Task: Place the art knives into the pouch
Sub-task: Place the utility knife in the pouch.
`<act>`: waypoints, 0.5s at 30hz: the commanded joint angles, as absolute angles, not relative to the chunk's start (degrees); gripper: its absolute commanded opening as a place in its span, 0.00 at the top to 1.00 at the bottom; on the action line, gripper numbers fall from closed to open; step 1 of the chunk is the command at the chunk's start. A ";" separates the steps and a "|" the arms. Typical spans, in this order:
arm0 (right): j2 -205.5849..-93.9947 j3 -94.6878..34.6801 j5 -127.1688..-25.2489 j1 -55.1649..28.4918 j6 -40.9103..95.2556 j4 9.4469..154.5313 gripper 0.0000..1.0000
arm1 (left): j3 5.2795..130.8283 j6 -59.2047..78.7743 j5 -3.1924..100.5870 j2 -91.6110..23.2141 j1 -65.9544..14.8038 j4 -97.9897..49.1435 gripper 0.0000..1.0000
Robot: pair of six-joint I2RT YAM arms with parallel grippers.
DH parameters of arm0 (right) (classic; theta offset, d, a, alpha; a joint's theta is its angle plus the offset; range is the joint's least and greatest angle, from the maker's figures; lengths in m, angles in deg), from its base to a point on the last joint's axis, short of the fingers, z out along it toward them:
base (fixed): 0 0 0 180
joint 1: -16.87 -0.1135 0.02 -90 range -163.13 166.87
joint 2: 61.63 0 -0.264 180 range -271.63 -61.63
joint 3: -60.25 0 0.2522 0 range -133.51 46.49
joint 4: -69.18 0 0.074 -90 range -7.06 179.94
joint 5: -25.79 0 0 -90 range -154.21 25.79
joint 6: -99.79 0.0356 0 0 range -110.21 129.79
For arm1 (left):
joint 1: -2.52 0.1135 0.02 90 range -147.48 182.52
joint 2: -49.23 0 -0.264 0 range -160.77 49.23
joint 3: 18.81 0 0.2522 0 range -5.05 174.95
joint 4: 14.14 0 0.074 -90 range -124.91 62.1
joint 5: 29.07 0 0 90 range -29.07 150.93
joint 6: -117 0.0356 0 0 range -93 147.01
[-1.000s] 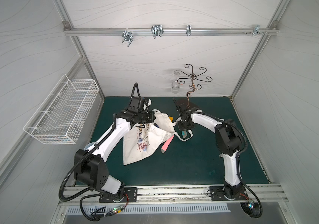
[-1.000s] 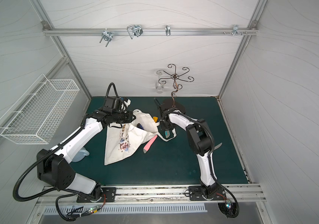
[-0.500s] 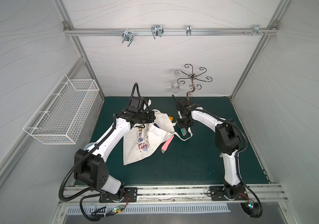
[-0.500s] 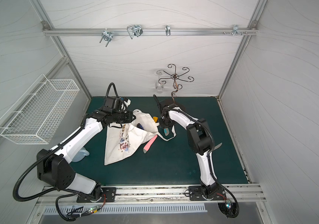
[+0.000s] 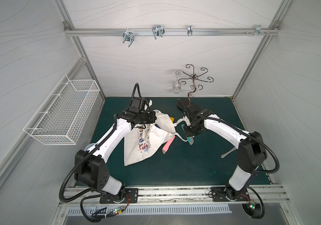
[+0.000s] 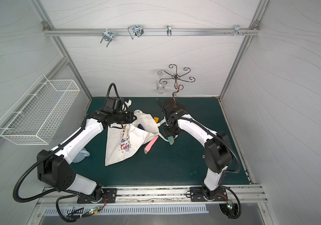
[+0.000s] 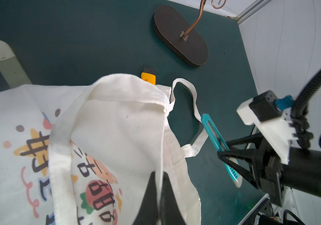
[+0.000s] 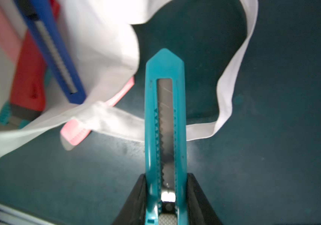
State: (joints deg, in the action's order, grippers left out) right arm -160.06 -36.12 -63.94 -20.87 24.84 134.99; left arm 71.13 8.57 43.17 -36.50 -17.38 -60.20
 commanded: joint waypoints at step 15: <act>-175.48 -60.29 -83.71 -22.77 20.11 134.85 0.70 | 72.45 9.34 42.38 -34.40 -17.47 -57.30 1.00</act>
